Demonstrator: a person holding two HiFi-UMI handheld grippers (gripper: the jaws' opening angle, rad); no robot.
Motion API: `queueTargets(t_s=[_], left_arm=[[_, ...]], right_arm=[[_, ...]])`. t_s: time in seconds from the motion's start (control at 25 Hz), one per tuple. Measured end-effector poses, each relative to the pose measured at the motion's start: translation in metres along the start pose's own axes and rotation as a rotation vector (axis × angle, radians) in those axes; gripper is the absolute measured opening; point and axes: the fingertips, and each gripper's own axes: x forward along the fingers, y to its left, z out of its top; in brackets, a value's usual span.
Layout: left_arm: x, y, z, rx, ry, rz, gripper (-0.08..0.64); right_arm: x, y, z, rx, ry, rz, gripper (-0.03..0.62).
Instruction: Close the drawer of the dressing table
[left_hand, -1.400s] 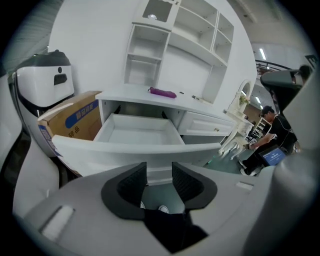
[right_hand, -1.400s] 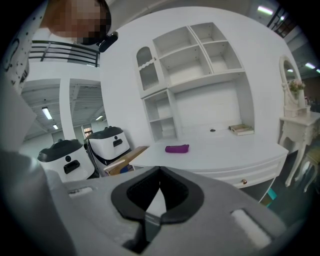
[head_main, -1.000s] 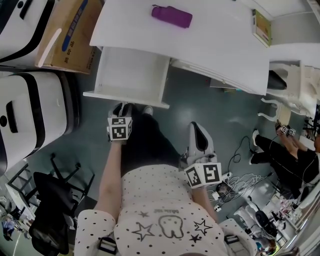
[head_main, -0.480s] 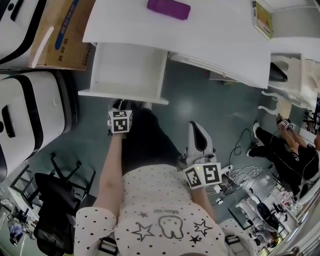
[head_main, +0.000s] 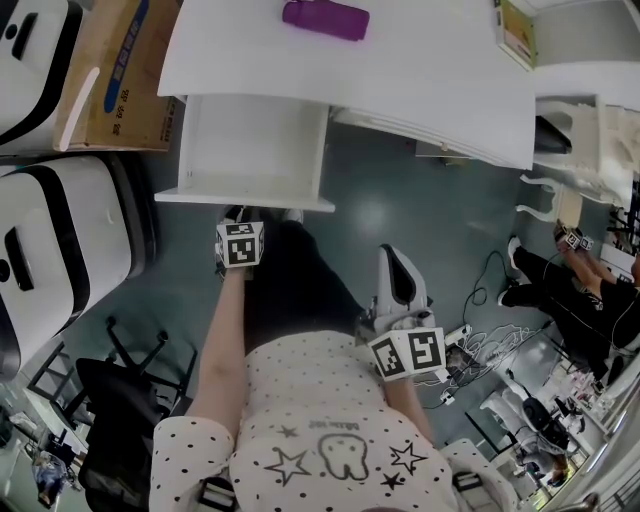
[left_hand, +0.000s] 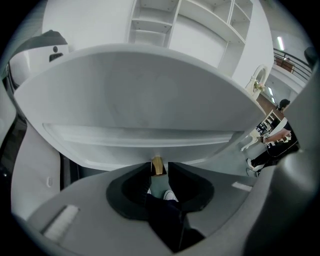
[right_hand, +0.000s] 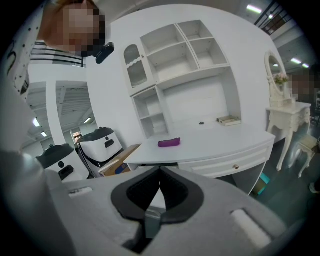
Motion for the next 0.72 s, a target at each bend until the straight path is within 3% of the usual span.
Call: queueTargets(t_s=[0.72], left_arm=[[0.0016, 0.0033, 0.0027, -0.006, 0.021, 0.007, 0.089]], right_arm=[[0.0046, -0.0031, 0.0093, 0.015, -0.024, -0.025, 0.003]])
